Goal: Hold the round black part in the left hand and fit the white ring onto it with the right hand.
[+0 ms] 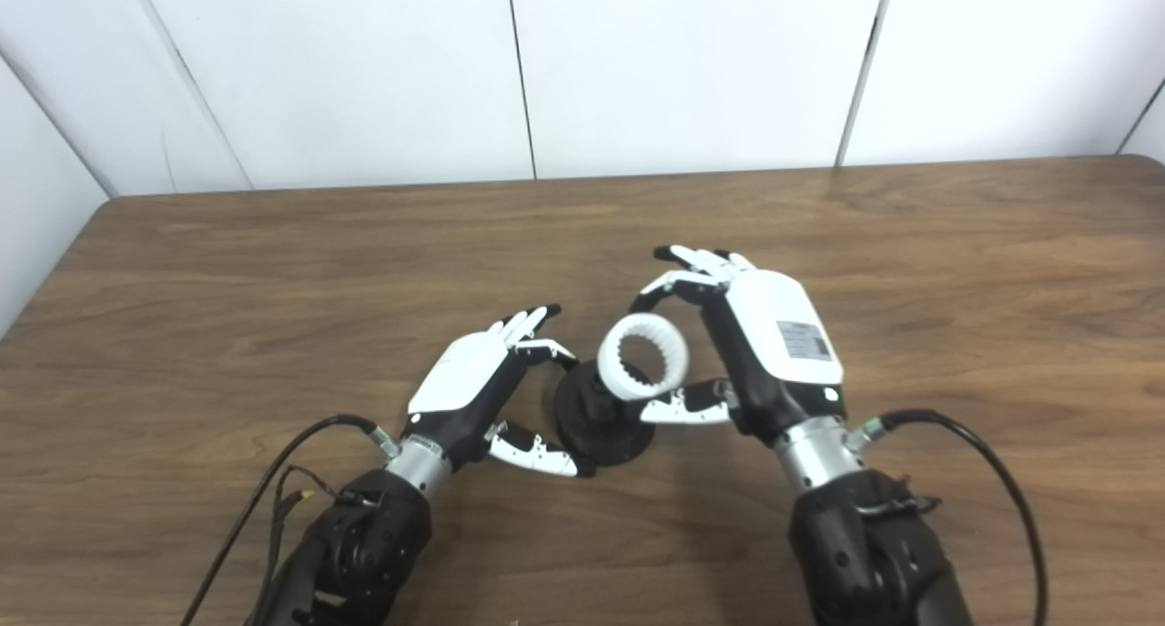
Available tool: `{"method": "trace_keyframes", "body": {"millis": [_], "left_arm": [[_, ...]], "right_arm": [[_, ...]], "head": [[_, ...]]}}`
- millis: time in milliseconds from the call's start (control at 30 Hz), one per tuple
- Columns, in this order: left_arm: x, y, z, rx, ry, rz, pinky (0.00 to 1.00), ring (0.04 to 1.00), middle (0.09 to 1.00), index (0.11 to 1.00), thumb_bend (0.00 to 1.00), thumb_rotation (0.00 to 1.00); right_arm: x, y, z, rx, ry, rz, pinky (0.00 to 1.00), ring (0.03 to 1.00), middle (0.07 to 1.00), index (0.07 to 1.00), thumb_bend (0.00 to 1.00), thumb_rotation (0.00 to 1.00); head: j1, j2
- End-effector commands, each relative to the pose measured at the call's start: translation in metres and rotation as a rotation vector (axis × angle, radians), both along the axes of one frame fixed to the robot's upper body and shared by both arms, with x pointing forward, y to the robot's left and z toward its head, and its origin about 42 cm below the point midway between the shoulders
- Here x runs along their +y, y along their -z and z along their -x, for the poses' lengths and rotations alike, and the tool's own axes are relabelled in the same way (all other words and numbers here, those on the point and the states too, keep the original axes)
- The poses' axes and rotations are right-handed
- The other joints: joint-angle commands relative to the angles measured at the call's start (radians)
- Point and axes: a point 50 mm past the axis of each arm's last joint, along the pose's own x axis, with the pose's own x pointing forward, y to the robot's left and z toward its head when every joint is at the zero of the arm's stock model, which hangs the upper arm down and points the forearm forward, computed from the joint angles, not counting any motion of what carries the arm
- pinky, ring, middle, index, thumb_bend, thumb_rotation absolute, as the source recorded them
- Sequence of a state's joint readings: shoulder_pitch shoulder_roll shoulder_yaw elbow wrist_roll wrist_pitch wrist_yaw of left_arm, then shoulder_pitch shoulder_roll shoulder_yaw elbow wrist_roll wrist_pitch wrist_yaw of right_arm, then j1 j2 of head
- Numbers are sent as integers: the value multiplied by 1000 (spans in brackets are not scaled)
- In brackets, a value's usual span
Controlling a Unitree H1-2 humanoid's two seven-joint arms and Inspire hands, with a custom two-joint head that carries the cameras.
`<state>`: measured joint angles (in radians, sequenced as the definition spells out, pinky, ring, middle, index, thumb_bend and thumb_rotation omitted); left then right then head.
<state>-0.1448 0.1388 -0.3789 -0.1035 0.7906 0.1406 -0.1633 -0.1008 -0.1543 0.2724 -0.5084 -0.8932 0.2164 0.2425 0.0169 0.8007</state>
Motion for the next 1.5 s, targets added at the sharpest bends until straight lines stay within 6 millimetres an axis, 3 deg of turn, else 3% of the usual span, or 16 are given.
{"method": "trace_keyframes", "body": {"millis": [0, 1000, 1267, 1333, 1367, 1400, 1467], "left_arm": [[-5, -16, -6, -76, 15, -1, 1000, 1000, 1000, 627, 968, 325], [-7, -24, -4, -81, 15, 14, 1000, 1000, 1000, 628, 967, 313], [-6, -24, -4, -79, 12, 16, 1000, 1000, 1000, 627, 970, 305], [-6, -23, -4, -80, 14, 16, 1000, 1000, 1000, 628, 972, 302], [-6, -23, -5, -81, 15, 16, 1000, 1000, 1000, 628, 972, 302], [-6, -23, -4, -81, 15, 17, 1000, 1000, 1000, 628, 978, 304], [-7, -23, -4, -78, 13, 22, 1000, 1000, 1000, 627, 979, 305]], "right_arm": [[9, -14, -7, -73, -30, 8, 899, 881, 868, 493, 521, 148], [13, 18, -20, 23, -68, 78, 894, 859, 864, 492, 522, 147], [15, 17, -21, 54, -73, 117, 906, 864, 872, 494, 522, 151], [15, 14, -21, 92, -72, 140, 929, 912, 939, 746, 867, 378], [15, 13, -21, 106, -73, 151, 931, 915, 942, 756, 879, 387], [15, 12, -21, 121, -77, 164, 926, 936, 972, 841, 962, 463], [13, 10, -21, 148, -83, 187, 914, 948, 992, 902, 991, 497]], "head": [[1, 2], [5, 32], [3, 36], [0, 36], [0, 36], [-1, 37], [-1, 37]]}}
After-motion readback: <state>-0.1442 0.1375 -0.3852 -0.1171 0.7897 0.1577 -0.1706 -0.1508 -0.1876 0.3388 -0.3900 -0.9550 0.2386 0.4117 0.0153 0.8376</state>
